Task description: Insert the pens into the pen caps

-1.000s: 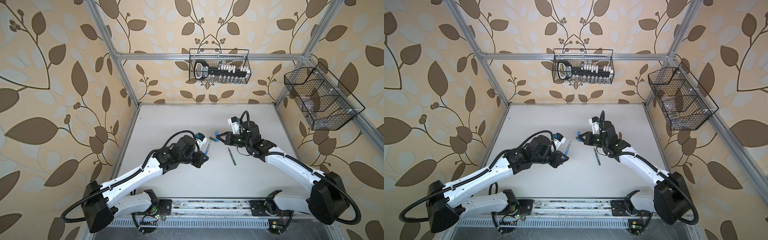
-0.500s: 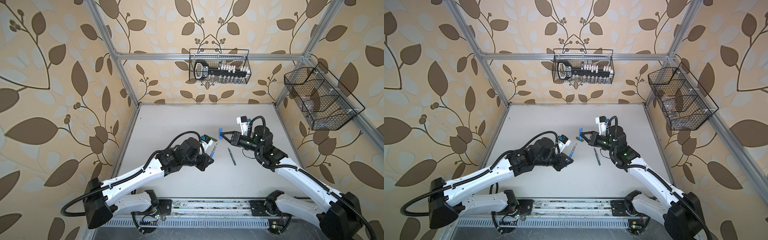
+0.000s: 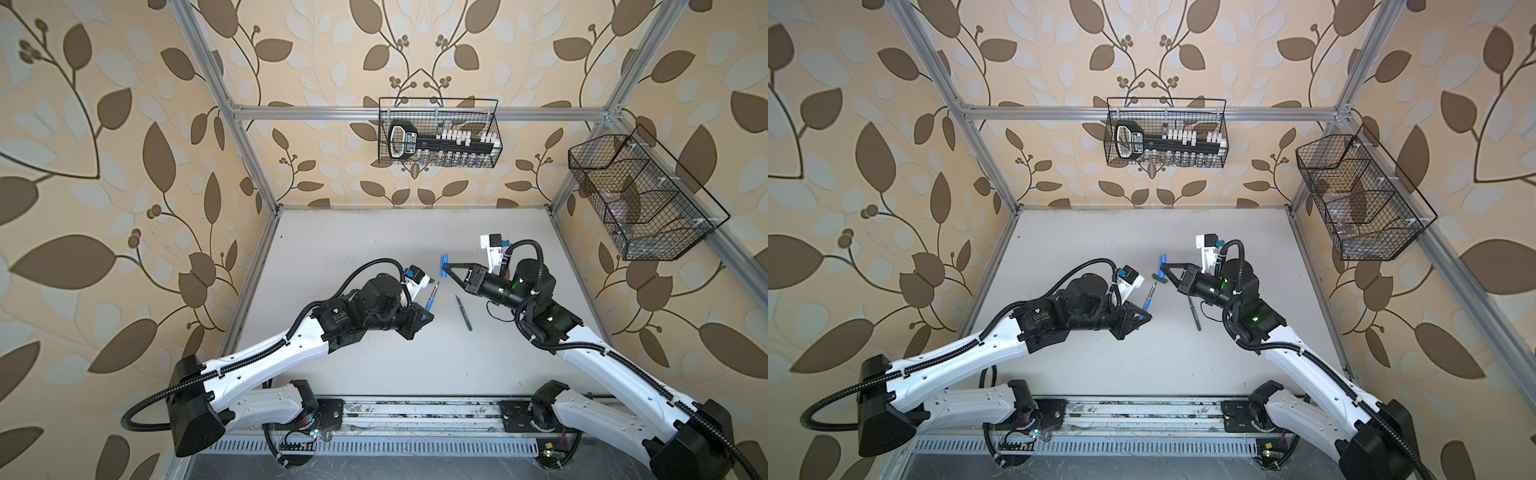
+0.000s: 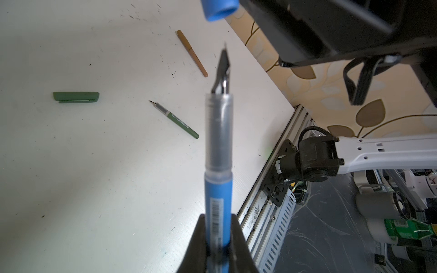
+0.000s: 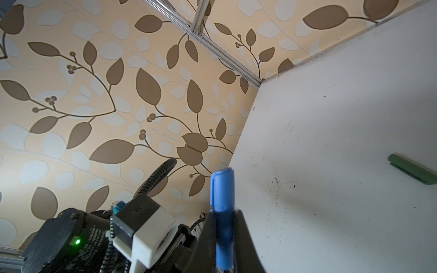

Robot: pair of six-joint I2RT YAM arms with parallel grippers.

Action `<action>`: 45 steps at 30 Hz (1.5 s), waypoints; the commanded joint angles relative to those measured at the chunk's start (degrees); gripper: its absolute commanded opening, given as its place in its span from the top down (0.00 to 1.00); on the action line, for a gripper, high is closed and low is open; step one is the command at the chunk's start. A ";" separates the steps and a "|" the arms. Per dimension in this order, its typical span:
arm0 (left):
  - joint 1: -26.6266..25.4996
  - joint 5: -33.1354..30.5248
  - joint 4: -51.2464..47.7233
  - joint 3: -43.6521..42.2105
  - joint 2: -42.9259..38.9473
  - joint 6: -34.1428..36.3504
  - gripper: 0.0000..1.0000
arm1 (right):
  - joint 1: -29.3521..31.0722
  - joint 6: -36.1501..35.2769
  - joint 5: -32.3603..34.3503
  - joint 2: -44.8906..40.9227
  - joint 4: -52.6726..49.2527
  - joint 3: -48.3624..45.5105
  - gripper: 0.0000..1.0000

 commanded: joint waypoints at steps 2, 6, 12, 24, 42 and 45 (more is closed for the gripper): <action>-0.47 -0.32 2.56 2.32 0.07 -0.71 0.87 | 0.95 1.44 1.50 0.20 3.11 -0.30 0.89; -0.47 -0.72 2.57 2.15 0.07 -0.64 0.87 | 1.29 1.53 1.52 -0.26 3.05 -0.44 0.89; -0.47 -1.76 3.22 1.55 -0.44 -0.62 0.87 | 1.65 1.46 1.60 -1.40 1.98 -0.92 0.89; -0.43 -2.54 1.99 1.80 -0.82 -1.09 0.87 | 2.24 0.07 4.68 -2.21 -2.94 -0.05 0.88; -0.47 -11.81 -6.45 -3.54 -13.08 -3.71 0.85 | 6.18 -11.97 18.74 14.78 -31.19 -2.18 0.85; -0.47 -11.54 -7.12 -2.58 -11.87 -3.41 0.85 | 7.12 -13.60 19.11 20.17 -31.64 -1.16 0.85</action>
